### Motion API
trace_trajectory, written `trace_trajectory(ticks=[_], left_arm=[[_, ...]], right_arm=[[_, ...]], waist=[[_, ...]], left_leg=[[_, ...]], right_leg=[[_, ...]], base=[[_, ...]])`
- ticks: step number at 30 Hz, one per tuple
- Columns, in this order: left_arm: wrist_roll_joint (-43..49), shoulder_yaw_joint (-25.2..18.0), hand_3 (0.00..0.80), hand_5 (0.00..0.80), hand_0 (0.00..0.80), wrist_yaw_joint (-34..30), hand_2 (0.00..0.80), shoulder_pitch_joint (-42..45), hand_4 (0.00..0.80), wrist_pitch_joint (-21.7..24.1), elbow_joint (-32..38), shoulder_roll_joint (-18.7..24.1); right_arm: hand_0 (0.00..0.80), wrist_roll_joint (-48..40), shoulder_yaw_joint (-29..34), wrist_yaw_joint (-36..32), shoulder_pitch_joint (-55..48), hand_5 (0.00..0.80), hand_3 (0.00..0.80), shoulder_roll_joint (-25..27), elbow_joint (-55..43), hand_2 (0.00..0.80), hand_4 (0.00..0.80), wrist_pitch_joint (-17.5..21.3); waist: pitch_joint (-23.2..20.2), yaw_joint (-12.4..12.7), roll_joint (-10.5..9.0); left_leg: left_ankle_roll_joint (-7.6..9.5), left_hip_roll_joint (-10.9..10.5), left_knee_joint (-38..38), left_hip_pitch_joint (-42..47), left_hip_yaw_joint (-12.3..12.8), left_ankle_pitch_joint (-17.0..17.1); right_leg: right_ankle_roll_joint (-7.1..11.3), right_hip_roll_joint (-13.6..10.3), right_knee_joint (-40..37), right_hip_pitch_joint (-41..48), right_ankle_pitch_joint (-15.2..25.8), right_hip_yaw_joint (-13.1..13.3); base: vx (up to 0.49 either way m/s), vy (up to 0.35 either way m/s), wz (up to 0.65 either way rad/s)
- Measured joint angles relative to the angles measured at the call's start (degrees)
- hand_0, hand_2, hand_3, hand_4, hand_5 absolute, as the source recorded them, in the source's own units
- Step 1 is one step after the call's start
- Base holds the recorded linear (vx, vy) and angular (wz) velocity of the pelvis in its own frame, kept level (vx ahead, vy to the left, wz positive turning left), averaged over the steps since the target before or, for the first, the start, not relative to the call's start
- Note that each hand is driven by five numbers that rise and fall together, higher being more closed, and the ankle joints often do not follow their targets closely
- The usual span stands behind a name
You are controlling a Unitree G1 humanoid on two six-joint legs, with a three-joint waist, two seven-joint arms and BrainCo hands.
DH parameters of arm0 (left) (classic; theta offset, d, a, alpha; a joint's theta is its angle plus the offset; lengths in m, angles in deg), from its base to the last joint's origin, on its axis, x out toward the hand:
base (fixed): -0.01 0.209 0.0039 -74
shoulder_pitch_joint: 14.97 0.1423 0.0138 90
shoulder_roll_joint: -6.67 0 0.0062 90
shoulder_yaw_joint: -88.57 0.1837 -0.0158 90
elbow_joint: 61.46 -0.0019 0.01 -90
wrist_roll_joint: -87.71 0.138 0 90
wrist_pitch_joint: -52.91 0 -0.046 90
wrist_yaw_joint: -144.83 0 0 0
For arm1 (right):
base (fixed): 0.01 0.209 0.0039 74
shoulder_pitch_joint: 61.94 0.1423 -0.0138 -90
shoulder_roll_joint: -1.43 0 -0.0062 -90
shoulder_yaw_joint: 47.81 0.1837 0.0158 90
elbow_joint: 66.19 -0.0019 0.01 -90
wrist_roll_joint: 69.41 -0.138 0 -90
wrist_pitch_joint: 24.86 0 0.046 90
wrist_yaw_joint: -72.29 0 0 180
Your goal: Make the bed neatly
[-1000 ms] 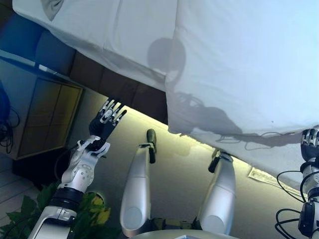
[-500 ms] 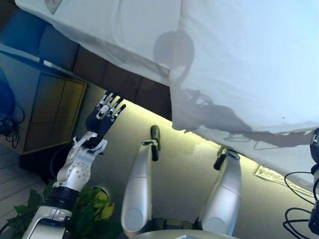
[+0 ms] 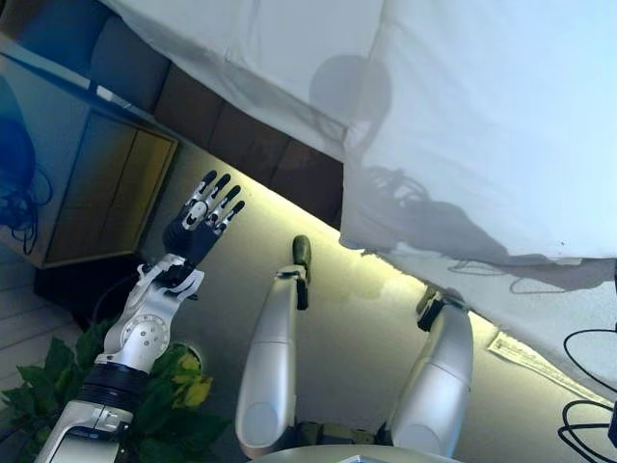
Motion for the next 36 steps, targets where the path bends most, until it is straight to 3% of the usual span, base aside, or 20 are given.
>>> trace_trajectory(ticks=[14, 19, 23, 29, 36], left_arm=[[-0.37, 0.23, 0.000, 0.000, 0.000, -0.77, 0.000, -1.26, 0.000, -1.62, -0.88, 2.16], [-0.93, 0.46, 0.000, 0.000, 0.000, -0.14, 0.000, -2.52, 0.000, -1.39, -1.28, 1.43], [-0.71, 3.28, 0.000, 0.000, 0.000, 1.71, 0.000, -4.70, 0.000, -0.97, -2.35, 0.03], [0.33, 7.46, 0.000, 0.000, 0.000, 4.79, 0.000, -10.40, 0.000, -0.71, -6.63, -6.01], [0.37, 9.31, 0.000, 0.000, 0.000, 10.59, 0.000, -15.68, 0.000, 0.20, -10.59, -14.37]], right_arm=[[0.800, -1.51, -2.75, 3.80, 4.96, 0.800, 0.800, 1.83, 1.13, 0.800, 0.800, -0.54], [0.800, 5.27, -2.99, 1.52, 3.16, 0.800, 0.800, -0.24, 2.47, 0.800, 0.800, -0.44], [0.800, 12.31, -5.27, -3.25, 1.26, 0.800, 0.800, -5.34, 0.62, 0.800, 0.800, 3.79], [0.800, 20.96, -13.14, -5.90, -0.34, 0.800, 0.800, -17.05, -8.04, 0.800, 0.800, 9.00], [0.800, 24.28, -24.01, 3.04, -0.58, 0.800, 0.800, -28.07, -20.00, 0.800, 0.800, 15.30]], waist=[[-0.37, 1.83, -0.46], [-0.88, 1.37, -0.73], [-2.71, 0.78, -1.52], [-4.70, -1.50, -3.06], [-4.53, -4.31, -3.58]], left_leg=[[-0.03, 0.01, -3.01, -0.09, -0.37, 3.22], [-0.14, 0.05, -4.43, 3.38, -0.33, 3.18], [-0.24, 0.21, -5.84, 5.68, 0.01, 3.14], [-0.46, 1.07, -7.15, 7.82, 0.87, 2.96], [-1.32, 2.35, -10.32, 13.12, 1.51, 3.40]], right_leg=[[-0.60, -0.23, 0.33, 0.19, -0.28, -1.35], [-0.52, -0.26, -1.17, 3.87, -0.18, -2.17], [-0.56, -0.08, -2.60, 6.02, -0.16, -2.59], [0.06, 0.91, -5.06, 8.05, 0.73, -2.83], [-0.35, 2.79, -7.99, 12.20, 1.32, -2.88]], base=[[-0.008, 0.019, 0.08], [0.005, 0.065, -0.01], [-0.004, 0.083, -0.04], [-0.019, 0.076, -0.09], [0.001, 0.011, -0.12]])
